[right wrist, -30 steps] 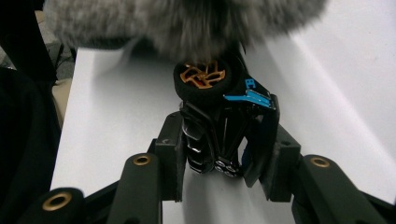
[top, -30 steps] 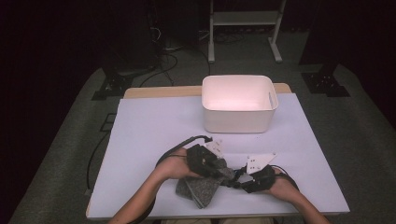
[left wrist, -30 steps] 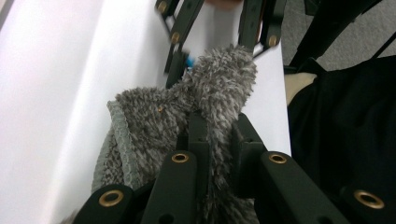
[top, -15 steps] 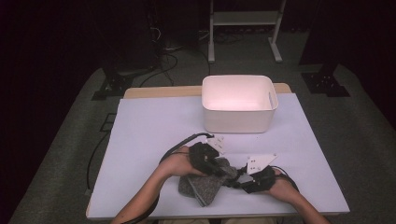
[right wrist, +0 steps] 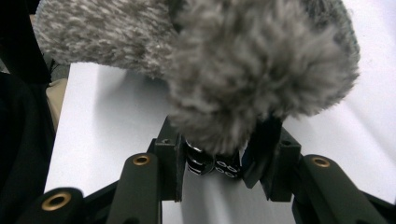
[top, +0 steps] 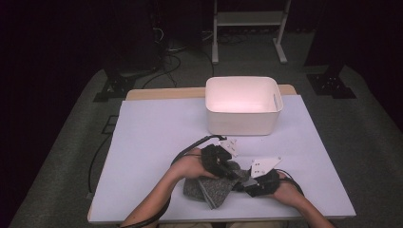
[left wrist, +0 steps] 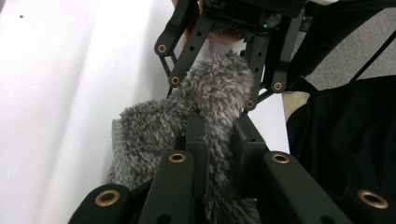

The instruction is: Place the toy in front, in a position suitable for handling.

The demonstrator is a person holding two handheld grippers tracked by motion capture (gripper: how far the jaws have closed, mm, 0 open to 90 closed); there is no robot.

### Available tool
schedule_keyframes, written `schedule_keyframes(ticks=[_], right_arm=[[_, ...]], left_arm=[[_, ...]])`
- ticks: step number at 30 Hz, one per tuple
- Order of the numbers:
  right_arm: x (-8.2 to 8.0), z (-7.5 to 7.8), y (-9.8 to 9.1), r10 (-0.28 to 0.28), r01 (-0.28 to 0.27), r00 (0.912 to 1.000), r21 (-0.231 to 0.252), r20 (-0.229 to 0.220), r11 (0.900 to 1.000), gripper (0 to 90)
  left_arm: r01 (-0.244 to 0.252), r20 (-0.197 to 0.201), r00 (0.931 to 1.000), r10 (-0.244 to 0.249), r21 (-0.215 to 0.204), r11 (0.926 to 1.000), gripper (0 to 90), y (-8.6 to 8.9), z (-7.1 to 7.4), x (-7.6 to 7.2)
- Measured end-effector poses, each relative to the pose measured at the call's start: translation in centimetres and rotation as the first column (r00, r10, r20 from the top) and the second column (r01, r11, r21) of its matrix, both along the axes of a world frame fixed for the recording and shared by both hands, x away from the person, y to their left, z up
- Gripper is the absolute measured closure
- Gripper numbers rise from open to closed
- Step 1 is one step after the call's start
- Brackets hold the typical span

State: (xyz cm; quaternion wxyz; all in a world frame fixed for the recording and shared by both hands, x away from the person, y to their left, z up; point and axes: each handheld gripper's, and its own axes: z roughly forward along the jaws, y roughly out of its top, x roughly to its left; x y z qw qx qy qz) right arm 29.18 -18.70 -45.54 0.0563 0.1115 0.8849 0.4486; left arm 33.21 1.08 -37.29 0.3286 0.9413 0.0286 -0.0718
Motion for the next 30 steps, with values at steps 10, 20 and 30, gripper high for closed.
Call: schedule_keyframes(ticks=[10,20,30], right_arm=[[0.1,0.0,0.0,0.005,-0.005,1.0000,-0.004,-0.004,1.0000,57.0],[0.1,0.1,0.1,0.002,-0.002,0.9999,-0.005,-0.012,1.0000,56.9],[0.2,0.0,0.1,0.005,-0.005,0.9999,-0.003,-0.015,1.0000,57.0]], left_arm=[[-0.061,0.024,0.9979,0.061,0.008,0.9981,78.7,4.0,0.2,-0.2],[-0.139,0.055,0.9891,0.136,0.050,0.9890,78.7,9.4,0.7,-0.8],[-0.150,0.058,0.9874,0.147,0.058,0.9869,78.7,10.0,0.5,-0.4]])
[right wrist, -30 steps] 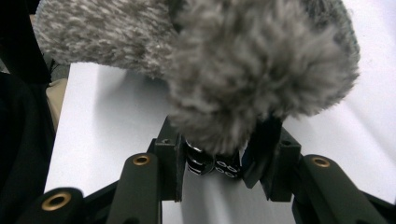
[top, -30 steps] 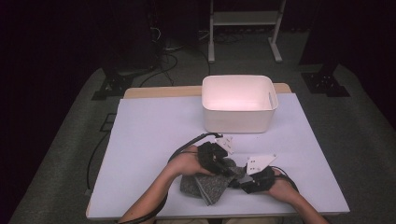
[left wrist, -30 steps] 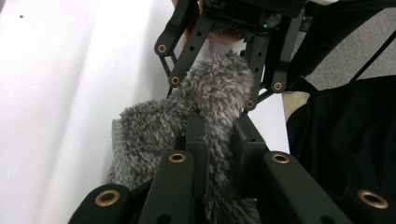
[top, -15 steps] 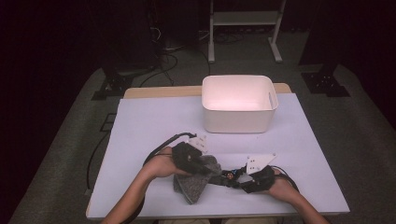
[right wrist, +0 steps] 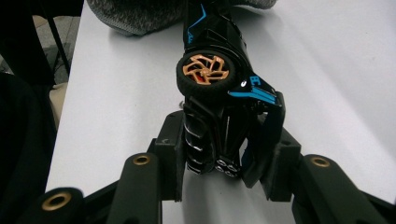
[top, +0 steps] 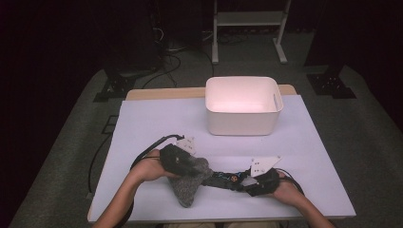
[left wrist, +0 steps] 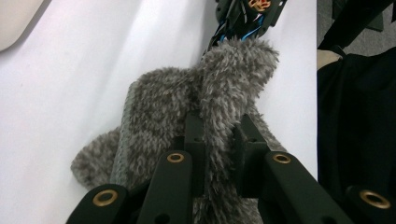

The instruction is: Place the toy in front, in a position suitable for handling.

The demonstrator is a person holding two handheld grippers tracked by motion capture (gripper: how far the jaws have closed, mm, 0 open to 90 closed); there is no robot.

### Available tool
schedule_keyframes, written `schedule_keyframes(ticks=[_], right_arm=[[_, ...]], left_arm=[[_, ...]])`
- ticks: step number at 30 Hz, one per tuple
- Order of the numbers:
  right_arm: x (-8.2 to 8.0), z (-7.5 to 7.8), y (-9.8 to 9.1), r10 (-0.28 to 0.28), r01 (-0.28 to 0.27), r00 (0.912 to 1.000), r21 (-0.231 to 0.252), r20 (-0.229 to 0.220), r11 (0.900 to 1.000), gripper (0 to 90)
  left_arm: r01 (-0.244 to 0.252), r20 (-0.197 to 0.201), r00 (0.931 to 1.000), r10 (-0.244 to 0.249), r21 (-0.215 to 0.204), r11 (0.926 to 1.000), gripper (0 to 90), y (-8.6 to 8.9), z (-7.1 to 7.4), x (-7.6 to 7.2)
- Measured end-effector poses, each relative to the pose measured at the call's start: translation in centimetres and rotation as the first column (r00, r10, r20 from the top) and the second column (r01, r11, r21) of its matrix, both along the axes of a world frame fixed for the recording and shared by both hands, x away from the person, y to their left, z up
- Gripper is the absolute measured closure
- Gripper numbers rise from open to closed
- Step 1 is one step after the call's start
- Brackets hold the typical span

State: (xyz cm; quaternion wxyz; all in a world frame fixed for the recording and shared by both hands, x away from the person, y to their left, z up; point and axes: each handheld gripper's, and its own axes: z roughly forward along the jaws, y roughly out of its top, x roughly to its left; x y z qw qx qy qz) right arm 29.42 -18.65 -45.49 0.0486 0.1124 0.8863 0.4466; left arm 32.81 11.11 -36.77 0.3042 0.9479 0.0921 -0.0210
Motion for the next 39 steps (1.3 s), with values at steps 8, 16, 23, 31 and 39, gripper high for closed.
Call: schedule_keyframes(ticks=[8,16,23,31,39], right_arm=[[-0.1,0.0,0.1,-0.002,0.002,1.0000,-0.005,0.005,1.0000,56.9],[0.0,0.0,0.1,0.001,-0.001,1.0000,-0.003,0.004,1.0000,56.9],[-0.1,0.0,0.1,0.003,-0.003,0.9999,-0.009,0.013,1.0000,56.9],[-0.1,0.0,0.1,0.006,-0.006,0.9999,-0.012,0.015,0.9999,56.9],[0.0,-0.1,0.1,0.008,-0.008,0.9999,-0.009,0.014,0.9999,56.9]], left_arm=[[0.064,0.017,0.9978,-0.064,0.007,0.9979,78.7,-3.3,0.4,-0.2],[0.154,0.020,0.9879,-0.154,-0.006,0.9881,78.8,-8.6,0.5,-0.2],[0.187,0.015,0.9821,-0.188,0.024,0.9820,78.7,-10.4,0.4,0.0],[0.132,0.014,0.9912,-0.132,0.006,0.9913,78.7,-7.5,0.4,0.2],[0.049,0.001,0.9988,-0.049,-0.025,0.9985,78.7,-2.8,0.0,-0.1]])
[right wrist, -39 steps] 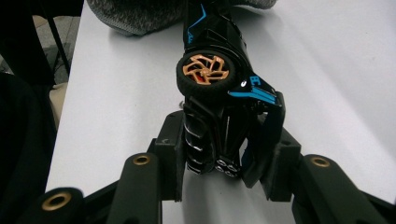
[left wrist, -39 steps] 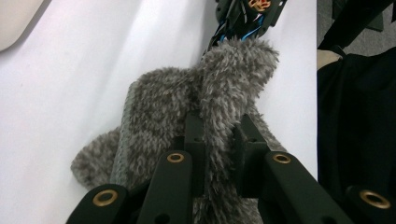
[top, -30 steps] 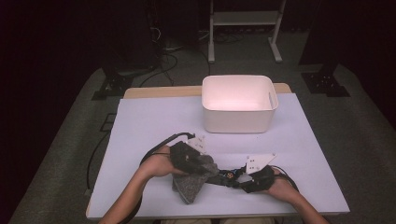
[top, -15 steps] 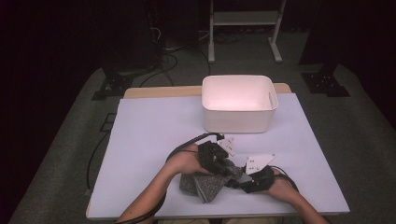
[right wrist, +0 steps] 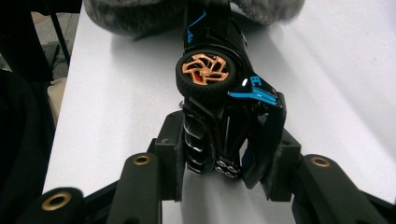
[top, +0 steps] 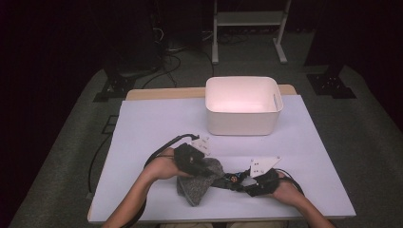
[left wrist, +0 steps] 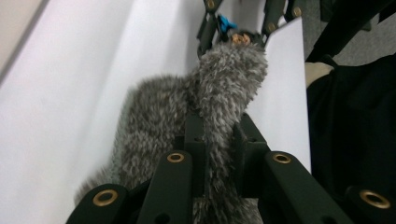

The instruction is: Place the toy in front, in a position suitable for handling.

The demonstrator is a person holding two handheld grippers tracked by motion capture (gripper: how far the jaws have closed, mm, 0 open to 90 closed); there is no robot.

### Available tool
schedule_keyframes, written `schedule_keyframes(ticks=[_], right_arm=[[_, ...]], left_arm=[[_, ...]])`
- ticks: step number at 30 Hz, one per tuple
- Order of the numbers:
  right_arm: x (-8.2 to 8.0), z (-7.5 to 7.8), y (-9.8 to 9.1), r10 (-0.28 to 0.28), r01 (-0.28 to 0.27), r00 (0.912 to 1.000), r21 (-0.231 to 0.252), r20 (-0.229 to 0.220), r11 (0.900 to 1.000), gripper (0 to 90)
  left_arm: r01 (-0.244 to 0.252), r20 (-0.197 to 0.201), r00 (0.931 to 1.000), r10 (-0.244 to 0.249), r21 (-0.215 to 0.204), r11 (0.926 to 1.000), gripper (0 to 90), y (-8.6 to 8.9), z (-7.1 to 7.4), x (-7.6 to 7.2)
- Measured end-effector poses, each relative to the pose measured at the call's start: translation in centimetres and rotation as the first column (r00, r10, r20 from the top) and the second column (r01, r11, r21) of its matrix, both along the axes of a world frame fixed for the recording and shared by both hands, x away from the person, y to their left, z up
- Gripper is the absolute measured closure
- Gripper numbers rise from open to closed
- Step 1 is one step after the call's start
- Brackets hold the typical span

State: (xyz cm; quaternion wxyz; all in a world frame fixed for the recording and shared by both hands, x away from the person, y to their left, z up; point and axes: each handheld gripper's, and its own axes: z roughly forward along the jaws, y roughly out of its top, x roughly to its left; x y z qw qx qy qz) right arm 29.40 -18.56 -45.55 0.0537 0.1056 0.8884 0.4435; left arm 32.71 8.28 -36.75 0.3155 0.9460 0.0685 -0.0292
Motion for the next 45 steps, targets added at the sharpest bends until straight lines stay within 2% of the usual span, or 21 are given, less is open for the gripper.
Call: schedule_keyframes(ticks=[4,9,15,20,22,25,30,34,40,45], right_arm=[[-0.1,0.0,0.0,-0.003,0.003,1.0000,-0.002,-0.002,1.0000,56.9],[0.0,0.0,0.0,-0.003,0.003,1.0000,-0.001,-0.004,1.0000,56.9],[0.0,0.1,0.1,-0.004,0.004,0.9999,-0.005,-0.012,1.0000,56.9],[0.1,0.6,0.4,0.004,-0.004,1.0000,-0.046,-0.004,0.9989,55.7],[0.3,1.0,0.5,0.003,-0.004,0.9998,-0.043,-0.020,0.9991,51.5],[0.5,1.9,1.1,0.016,-0.017,0.9997,-0.038,-0.017,0.9992,48.1],[0.8,3.1,2.9,0.065,-0.063,0.9978,-0.115,0.012,0.9914,49.1],[0.9,3.4,3.9,0.079,-0.072,0.9961,-0.166,0.037,0.9835,57.1],[1.1,3.4,3.2,0.090,-0.086,0.9957,-0.160,0.021,0.9835,58.6],[1.2,3.5,3.1,0.097,-0.093,0.9952,-0.172,0.015,0.9807,58.7]], left_arm=[[-0.019,-0.002,0.9998,0.019,-0.015,0.9997,78.7,1.3,-0.2,-0.4],[-0.061,-0.008,0.9981,0.061,-0.037,0.9974,78.7,3.2,-0.6,-0.2],[-0.110,-0.022,0.9939,0.108,-0.065,0.9918,78.7,4.8,-1.2,0.1],[-0.107,-0.029,0.9940,0.105,-0.076,0.9914,78.7,4.7,-1.5,0.1],[-0.100,-0.028,0.9947,0.098,-0.076,0.9921,78.7,4.5,-1.5,0.2],[-0.098,-0.028,0.9950,0.096,-0.083,0.9917,78.7,4.2,-1.5,0.2],[-0.074,-0.020,0.9972,0.072,-0.091,0.9931,78.7,3.4,-1.3,0.2],[-0.079,-0.022,0.9968,0.077,-0.107,0.9911,78.7,3.6,-1.4,0.2],[-0.082,-0.009,0.9966,0.082,-0.108,0.9908,79.4,4.1,-1.2,0.1],[-0.082,-0.006,0.9966,0.082,-0.109,0.9907,80.2,4.4,-1.1,0.0]])
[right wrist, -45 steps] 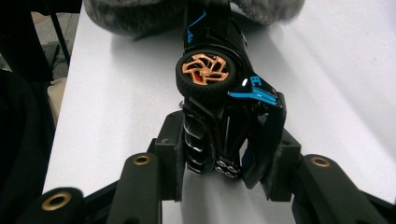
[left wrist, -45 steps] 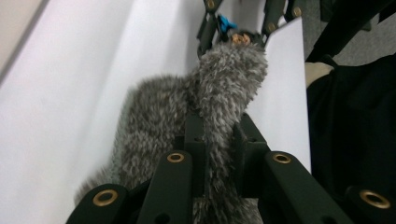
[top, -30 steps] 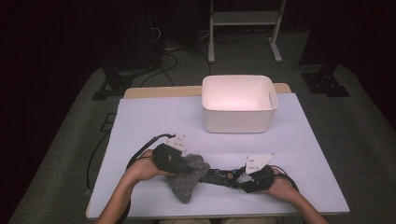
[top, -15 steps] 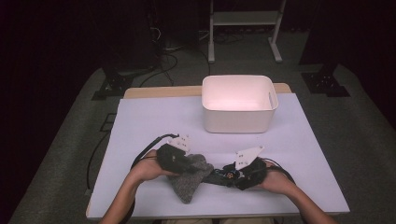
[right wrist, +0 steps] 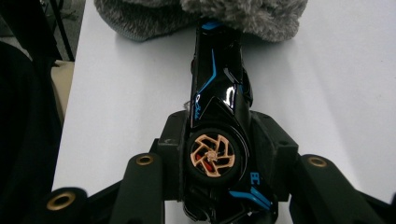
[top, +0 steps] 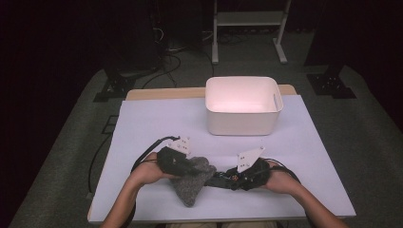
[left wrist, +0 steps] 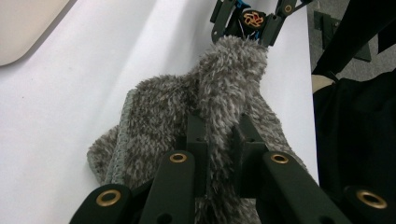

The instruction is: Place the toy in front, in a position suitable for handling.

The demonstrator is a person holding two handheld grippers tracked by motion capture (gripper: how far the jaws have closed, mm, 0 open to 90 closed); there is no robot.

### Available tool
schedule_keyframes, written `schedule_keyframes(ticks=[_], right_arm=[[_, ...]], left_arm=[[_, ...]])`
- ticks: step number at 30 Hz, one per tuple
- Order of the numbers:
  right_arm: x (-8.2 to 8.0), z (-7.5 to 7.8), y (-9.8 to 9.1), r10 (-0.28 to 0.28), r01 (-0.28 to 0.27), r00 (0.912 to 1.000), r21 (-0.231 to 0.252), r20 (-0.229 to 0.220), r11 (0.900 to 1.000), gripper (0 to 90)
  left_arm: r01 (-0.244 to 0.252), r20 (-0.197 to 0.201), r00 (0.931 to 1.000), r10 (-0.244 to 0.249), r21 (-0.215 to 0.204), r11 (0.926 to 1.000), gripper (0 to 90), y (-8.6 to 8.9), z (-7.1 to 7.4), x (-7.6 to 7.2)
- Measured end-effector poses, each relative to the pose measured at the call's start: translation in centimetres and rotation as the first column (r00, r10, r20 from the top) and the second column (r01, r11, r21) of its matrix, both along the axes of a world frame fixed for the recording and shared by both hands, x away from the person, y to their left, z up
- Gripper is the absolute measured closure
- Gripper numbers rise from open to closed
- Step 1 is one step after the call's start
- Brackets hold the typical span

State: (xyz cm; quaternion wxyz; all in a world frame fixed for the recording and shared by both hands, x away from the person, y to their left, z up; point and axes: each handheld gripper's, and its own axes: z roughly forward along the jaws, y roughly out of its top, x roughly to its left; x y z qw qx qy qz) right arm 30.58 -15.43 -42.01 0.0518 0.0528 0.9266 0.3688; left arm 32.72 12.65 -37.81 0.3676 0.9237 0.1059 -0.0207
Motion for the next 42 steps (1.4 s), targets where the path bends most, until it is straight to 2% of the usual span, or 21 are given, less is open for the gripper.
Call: schedule_keyframes(ticks=[5,11,17,22,24,31,35,39,42], right_arm=[[0.1,0.2,-0.6,0.000,0.000,0.9999,-0.021,-0.014,0.9998,58.7],[0.0,0.6,-2.2,-0.002,0.002,0.9999,-0.065,-0.013,0.9979,58.5],[0.1,0.6,-3.7,-0.023,0.021,0.9993,-0.062,-0.029,0.9979,58.5],[0.1,0.6,-3.7,-0.022,0.020,0.9994,-0.063,-0.025,0.9978,58.4],[0.0,0.5,-3.7,-0.027,0.025,0.9994,-0.060,-0.023,0.9979,58.4],[0.1,0.6,-3.6,-0.029,0.027,0.9991,-0.071,-0.029,0.9971,57.9],[0.4,0.9,-2.7,-0.022,0.018,0.9993,-0.121,-0.030,0.9925,55.4],[0.6,1.0,-1.6,-0.009,0.004,0.9996,-0.191,-0.025,0.9816,53.2],[0.6,1.4,-1.4,-0.006,-0.002,0.9994,-0.211,-0.035,0.9774,48.0]], left_arm=[[-0.007,-0.005,1.0000,0.007,-0.006,1.0000,80.1,0.5,-0.2,-0.1],[-0.014,-0.010,0.9998,0.014,0.009,0.9999,80.1,0.4,-0.7,0.3],[-0.020,-0.014,0.9997,0.020,0.014,0.9997,80.1,0.7,-1.0,0.4],[-0.001,-0.021,0.9998,0.001,0.003,1.0000,78.3,-0.5,-1.4,0.5],[0.015,-0.038,0.9992,-0.015,-0.013,0.9998,76.8,-1.0,-1.8,0.4],[0.044,-0.046,0.9980,-0.044,0.000,0.9990,76.7,-2.7,-2.6,0.6],[0.047,-0.046,0.9978,-0.047,-0.002,0.9989,78.7,-2.9,-2.8,0.6],[0.035,-0.046,0.9983,-0.036,-0.009,0.9993,79.1,-2.8,-2.8,0.5],[0.038,-0.044,0.9983,-0.038,-0.007,0.9993,79.0,-2.8,-2.8,0.5]])
